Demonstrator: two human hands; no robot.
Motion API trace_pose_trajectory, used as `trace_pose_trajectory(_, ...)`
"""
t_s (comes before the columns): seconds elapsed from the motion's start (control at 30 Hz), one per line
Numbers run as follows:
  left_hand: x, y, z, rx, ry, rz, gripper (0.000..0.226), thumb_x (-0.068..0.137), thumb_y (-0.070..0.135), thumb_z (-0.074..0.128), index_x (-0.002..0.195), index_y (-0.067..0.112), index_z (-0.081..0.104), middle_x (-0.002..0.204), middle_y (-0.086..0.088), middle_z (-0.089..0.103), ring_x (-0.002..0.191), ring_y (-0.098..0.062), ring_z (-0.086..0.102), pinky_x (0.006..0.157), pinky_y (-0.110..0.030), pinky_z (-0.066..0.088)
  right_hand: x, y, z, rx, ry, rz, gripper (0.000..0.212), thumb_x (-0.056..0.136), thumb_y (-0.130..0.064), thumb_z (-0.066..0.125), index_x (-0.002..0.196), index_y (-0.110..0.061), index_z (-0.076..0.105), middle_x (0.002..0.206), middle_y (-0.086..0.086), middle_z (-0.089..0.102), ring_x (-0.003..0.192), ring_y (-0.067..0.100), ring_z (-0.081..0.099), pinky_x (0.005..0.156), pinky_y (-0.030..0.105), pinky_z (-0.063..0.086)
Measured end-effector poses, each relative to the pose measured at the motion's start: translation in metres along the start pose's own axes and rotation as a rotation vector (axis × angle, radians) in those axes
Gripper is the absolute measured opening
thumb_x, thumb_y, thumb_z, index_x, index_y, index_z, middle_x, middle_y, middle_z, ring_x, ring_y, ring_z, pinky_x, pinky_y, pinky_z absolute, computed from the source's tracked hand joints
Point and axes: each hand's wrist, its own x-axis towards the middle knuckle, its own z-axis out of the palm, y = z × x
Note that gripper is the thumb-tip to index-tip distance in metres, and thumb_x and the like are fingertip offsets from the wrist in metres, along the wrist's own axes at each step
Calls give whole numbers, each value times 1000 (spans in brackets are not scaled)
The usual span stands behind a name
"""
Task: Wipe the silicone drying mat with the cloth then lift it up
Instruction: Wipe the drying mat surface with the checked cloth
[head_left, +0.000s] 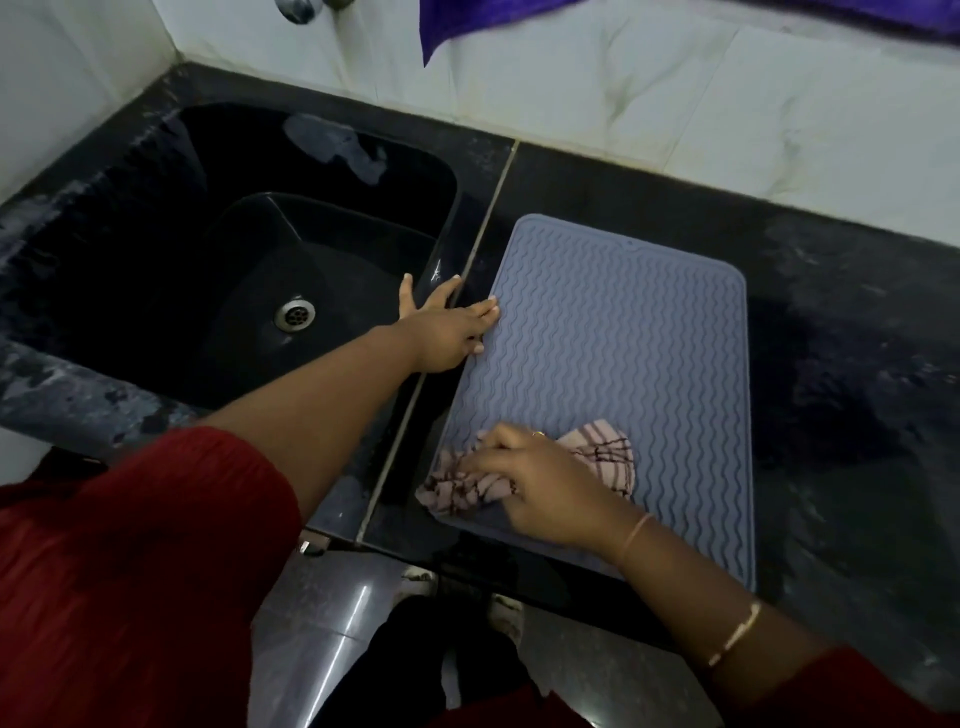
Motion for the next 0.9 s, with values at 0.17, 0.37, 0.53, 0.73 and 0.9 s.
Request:
trace_pose_trajectory(0.17,9,5,-23,88,8,39,64,91,33,58,148,34,28,159,14,10,147,-24,-14,106,-67,-16,36,33,-62,104,360,213,43,86,2,53,128,-10,55,116,14,50,108,25,50,95,41,44)
trace_pose_trajectory(0.37,31,17,-50,253,-142,29,117,77,42,74,152,16,-11,160,4,-16,143,-29,-27,102,-67,-19,95,87,-172,-329,642,405,54,87,0,46,138,-19,46,128,14,46,118,33,46,100,42,39)
trace_pose_trajectory(0.53,55,18,-59,336,-220,11,135,63,54,80,151,17,-16,159,3,-18,140,-29,-31,101,-67,-20,142,110,-193,-515,517,504,56,85,-6,51,138,-22,44,132,14,51,121,36,47,102,47,35)
trace_pose_trajectory(0.73,66,4,-57,240,-274,14,143,56,61,80,147,24,-24,157,9,-24,138,-29,-35,100,-70,-22,168,116,-111,-512,382,536,55,89,-17,48,142,-24,34,137,17,40,128,36,35,104,50,28)
trace_pose_trajectory(0.9,69,-7,-55,186,-275,44,139,52,68,78,149,37,-16,157,13,-22,137,-25,-37,99,-67,-27,125,102,-89,-503,384,372,56,86,-10,50,141,-15,37,136,17,41,125,36,39,103,51,30)
